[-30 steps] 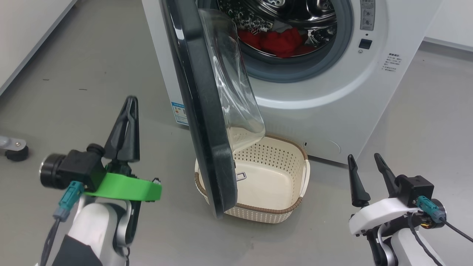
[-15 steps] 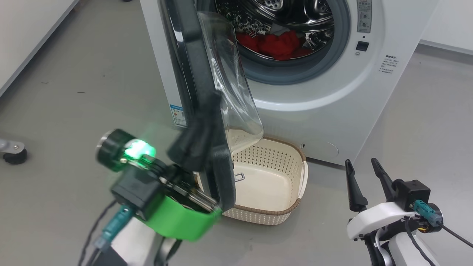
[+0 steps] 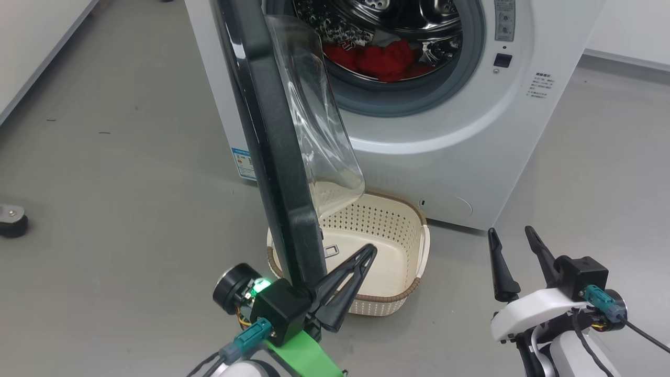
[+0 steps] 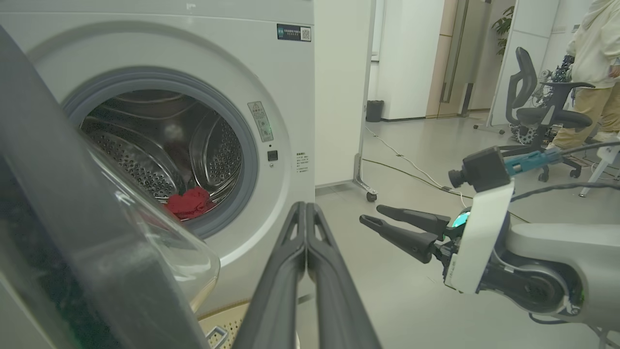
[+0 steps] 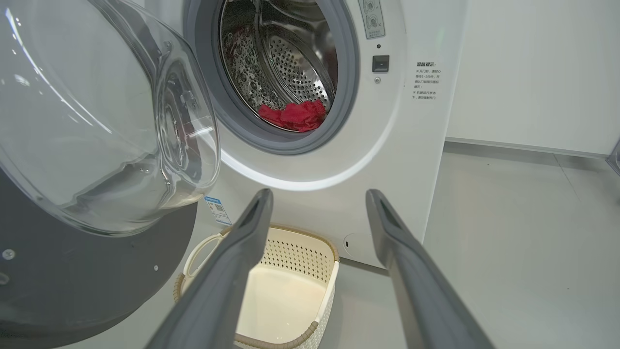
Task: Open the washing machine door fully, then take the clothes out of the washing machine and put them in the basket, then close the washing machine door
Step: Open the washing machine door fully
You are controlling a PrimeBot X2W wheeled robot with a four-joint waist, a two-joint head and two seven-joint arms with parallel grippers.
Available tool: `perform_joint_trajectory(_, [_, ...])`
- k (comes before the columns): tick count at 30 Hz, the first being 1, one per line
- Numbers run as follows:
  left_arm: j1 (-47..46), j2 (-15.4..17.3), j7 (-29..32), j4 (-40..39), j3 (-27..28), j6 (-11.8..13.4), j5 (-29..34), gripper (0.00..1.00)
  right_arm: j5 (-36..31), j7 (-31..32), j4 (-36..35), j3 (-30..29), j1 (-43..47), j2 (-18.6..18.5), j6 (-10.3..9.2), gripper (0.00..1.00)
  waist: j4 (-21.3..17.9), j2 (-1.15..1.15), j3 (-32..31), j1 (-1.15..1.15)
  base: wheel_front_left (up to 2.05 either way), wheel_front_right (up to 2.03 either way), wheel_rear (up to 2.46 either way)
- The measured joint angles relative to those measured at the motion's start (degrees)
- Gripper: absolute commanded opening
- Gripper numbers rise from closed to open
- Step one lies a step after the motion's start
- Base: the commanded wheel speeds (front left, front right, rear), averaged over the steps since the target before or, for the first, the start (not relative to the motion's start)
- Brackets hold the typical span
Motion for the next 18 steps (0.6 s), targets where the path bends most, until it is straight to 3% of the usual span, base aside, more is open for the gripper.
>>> perform_joint_trajectory(18, [1.7,0.2,2.7,8.6,3.3,2.8,-1.0,0.00,-0.7,0.0,0.6,-1.3,0.0,0.7,1.19,1.00,-1.1,0.00,1.3,0.00,0.00,0.00,0.00])
